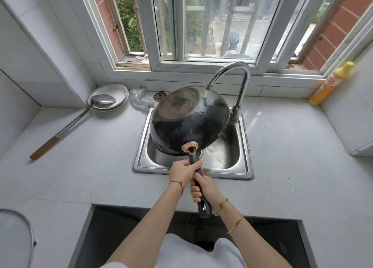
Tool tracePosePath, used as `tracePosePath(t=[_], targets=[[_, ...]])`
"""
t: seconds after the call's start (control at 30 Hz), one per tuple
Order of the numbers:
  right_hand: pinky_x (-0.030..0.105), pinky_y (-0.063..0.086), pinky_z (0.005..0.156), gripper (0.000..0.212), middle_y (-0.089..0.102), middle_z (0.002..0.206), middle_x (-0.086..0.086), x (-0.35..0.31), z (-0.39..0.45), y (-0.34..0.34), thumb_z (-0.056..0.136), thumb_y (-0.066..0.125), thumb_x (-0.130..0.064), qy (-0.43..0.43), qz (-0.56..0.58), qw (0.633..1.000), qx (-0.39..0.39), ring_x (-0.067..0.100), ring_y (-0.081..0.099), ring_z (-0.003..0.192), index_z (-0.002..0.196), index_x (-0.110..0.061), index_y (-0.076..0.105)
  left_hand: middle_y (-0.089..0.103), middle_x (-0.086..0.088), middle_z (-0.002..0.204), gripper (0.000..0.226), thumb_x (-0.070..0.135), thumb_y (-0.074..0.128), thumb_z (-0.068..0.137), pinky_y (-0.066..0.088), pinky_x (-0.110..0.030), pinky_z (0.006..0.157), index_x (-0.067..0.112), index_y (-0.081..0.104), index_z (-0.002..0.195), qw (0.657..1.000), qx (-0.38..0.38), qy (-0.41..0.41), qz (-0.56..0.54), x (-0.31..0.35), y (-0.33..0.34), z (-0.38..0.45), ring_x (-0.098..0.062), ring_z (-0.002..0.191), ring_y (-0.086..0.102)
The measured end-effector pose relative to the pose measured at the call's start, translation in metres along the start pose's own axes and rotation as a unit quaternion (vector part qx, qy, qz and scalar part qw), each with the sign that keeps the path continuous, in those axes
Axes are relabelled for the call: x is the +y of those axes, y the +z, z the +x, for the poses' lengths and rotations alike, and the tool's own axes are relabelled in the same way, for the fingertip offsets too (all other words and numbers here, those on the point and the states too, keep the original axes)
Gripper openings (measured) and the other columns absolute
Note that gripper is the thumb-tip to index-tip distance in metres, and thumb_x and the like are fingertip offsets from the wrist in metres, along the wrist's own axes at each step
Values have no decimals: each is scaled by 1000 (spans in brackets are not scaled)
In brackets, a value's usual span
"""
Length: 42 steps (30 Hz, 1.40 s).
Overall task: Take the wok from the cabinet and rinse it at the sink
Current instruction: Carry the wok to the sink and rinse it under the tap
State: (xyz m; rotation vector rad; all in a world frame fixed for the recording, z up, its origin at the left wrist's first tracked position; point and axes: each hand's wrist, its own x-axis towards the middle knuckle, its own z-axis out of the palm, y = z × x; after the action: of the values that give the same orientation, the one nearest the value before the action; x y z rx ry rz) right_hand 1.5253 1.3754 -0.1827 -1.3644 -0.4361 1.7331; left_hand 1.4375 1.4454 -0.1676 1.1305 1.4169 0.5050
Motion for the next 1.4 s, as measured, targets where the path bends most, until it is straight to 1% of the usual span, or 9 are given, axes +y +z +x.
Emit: tracePosePath(t=[0.13,0.23,0.33,0.5,0.73,0.83,0.9,1.1,1.4], targets=[[21,39,38,42,43,51,1,9,-8,-5,99,48,-42,-2,6,1000,4,12,39,40,69,-14,50,77,-2,72,26,40,80,75,52,-33,69,22,74,58,1000,-13,3,2,-6,5,-7,-16,70,66],[22,39,38,41,44,52,1,12,-14,-12,98,50,-44,-9,2,1000,2,13,39,41,70,-14,51,78,-7,80,25,41,79,75,56,-42,82,17,76,68,1000,-24,3,2,-8,11,-11,-23,80,71],[22,39,38,41,44,52,1,12,-18,-18,98,50,-44,-14,4,1000,5,13,40,41,70,-14,52,78,-7,78,25,41,79,75,56,-42,82,19,75,66,1000,-27,6,4,-7,18,-14,-16,74,66],[21,39,38,42,44,51,1,5,-21,-23,99,48,-44,-18,6,1000,17,13,40,40,70,-13,51,78,-7,82,29,43,78,75,56,-44,86,13,78,76,999,-39,13,0,-1,26,-11,-27,88,72],[22,41,38,40,45,51,1,-12,-17,-27,100,47,-40,-25,-28,999,32,13,41,40,72,-12,49,77,-11,83,35,43,78,74,55,-38,82,8,77,81,998,-49,7,-31,4,32,4,-24,81,68],[22,40,38,37,44,51,1,-15,-12,-26,100,49,-38,-20,-37,999,35,13,40,40,74,-12,48,77,-17,90,36,40,78,75,54,-47,92,5,77,83,997,-53,-2,-51,2,31,11,-28,88,71],[22,40,38,36,43,51,1,-16,-9,-25,99,51,-38,-16,-43,998,33,13,40,40,74,-12,47,76,-19,92,35,38,78,76,53,-48,93,3,77,83,996,-54,-4,-65,0,29,13,-22,82,68],[23,41,39,35,43,52,2,-17,-6,-15,99,52,-36,-18,-78,996,34,14,41,41,75,-11,48,75,-22,94,31,31,77,81,54,-44,92,0,76,87,991,-56,-4,-118,-9,19,17,-18,81,66],[24,45,42,33,50,51,-1,-18,-7,-2,99,53,-34,-55,-143,987,52,13,46,41,74,-11,52,76,-5,79,19,26,71,87,55,-27,77,8,75,84,978,-93,1,-185,-14,5,15,-14,77,70]])
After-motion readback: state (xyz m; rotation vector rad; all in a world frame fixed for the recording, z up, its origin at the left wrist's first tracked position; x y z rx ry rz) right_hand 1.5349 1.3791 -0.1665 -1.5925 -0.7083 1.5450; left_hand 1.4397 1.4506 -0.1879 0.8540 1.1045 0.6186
